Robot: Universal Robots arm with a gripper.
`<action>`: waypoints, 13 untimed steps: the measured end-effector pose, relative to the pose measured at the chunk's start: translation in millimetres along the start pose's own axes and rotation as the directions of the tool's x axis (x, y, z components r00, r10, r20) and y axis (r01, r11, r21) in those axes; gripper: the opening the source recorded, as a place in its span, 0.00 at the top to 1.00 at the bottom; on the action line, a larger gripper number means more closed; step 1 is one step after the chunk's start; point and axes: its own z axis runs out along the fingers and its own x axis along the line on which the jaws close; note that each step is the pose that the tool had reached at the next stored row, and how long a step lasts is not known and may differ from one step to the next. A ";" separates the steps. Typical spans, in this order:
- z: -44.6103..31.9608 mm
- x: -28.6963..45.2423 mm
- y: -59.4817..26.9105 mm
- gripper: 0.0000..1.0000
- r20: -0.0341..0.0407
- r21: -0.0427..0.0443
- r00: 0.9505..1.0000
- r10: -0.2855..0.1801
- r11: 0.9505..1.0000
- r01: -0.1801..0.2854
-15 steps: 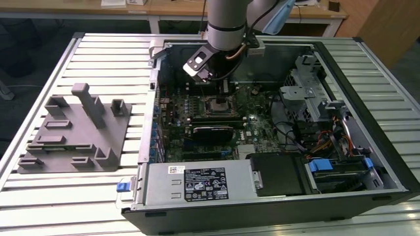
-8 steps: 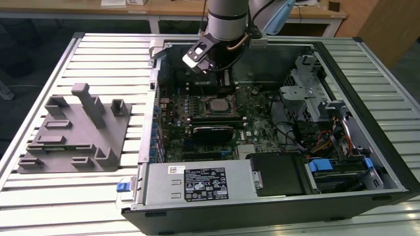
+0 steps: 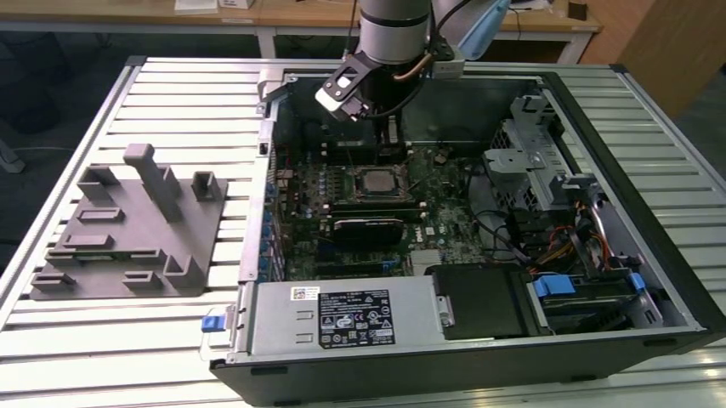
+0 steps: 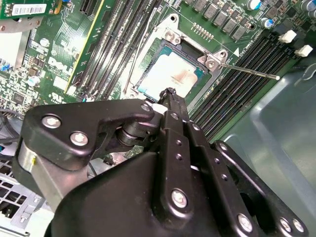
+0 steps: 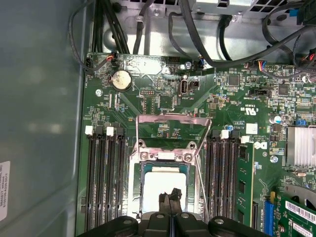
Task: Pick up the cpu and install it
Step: 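Close the cpu cover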
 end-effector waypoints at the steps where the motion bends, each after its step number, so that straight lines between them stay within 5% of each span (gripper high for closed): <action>1: 0.0 0.0 0.0 0.89 0.000 0.000 1.000 0.000 1.000 0.000; 13: -4.8 -0.2 0.1 0.89 0.000 0.000 1.000 0.000 1.000 0.000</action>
